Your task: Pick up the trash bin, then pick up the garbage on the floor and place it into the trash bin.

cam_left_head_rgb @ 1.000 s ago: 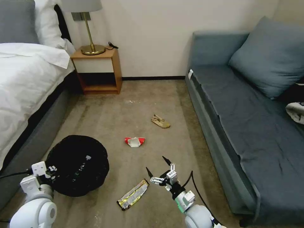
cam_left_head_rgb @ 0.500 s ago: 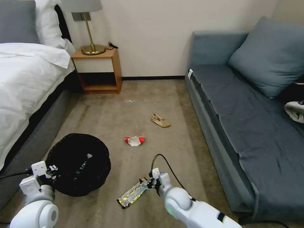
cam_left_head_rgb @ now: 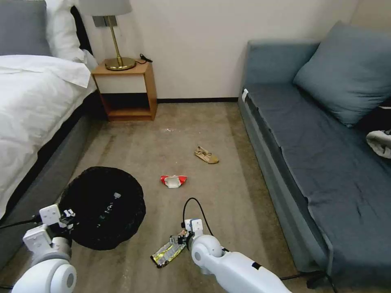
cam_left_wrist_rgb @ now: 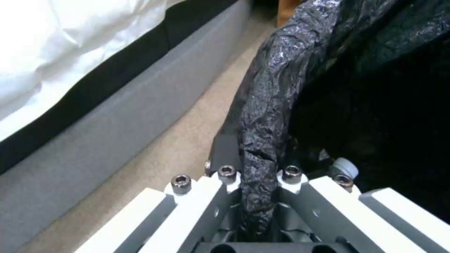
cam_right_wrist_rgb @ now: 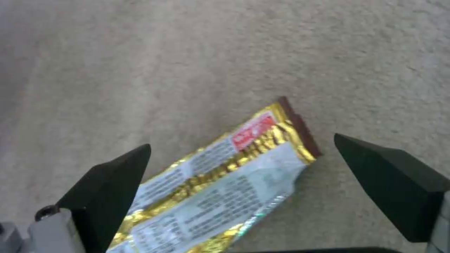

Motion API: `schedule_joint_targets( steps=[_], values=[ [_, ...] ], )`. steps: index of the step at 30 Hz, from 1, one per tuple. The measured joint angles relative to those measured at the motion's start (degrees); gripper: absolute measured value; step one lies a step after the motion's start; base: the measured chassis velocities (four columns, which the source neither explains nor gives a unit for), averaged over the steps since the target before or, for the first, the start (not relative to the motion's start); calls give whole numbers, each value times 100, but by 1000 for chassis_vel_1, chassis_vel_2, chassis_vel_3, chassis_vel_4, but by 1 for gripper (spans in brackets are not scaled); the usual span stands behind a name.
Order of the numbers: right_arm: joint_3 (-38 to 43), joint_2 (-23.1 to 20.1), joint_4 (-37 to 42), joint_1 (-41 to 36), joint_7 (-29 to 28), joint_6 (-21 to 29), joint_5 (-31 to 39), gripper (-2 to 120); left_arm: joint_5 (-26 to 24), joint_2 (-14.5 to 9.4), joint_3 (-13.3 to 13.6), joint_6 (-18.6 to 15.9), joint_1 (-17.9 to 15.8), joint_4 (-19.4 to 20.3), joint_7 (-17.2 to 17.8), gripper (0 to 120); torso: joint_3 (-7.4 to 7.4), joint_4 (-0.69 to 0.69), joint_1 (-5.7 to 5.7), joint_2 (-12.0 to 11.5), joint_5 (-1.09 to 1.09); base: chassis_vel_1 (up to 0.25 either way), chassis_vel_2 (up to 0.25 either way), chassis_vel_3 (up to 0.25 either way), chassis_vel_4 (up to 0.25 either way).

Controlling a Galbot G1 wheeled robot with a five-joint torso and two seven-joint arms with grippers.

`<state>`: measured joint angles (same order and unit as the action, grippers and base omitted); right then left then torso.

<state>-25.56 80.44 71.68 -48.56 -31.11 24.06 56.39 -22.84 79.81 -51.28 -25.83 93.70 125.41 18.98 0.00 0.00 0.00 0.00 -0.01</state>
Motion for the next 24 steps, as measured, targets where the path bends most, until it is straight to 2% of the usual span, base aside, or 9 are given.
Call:
schedule_joint_targets(
  steps=[11, 21, 24],
  values=[
    [549, 440, -348, -197, -340, 326, 63, 100, 32, -7, 24, 10, -4, -36, 17, 3, 0, 0, 0, 0, 0, 0, 0, 0, 0],
    [570, 505, -418, -272, -365, 494, -117, 100, 29, -48, 23, 30, -5, -77, 26, 3, 0, 0, 0, 0, 0, 0, 0, 0, 0],
    [452, 461, -547, -221, -258, 498, -355, 93, 23, -56, 23, 34, -18, -83, 29, 3, -2, 0, 0, 1, 1, 0, 0, 0, 0]
  ],
)
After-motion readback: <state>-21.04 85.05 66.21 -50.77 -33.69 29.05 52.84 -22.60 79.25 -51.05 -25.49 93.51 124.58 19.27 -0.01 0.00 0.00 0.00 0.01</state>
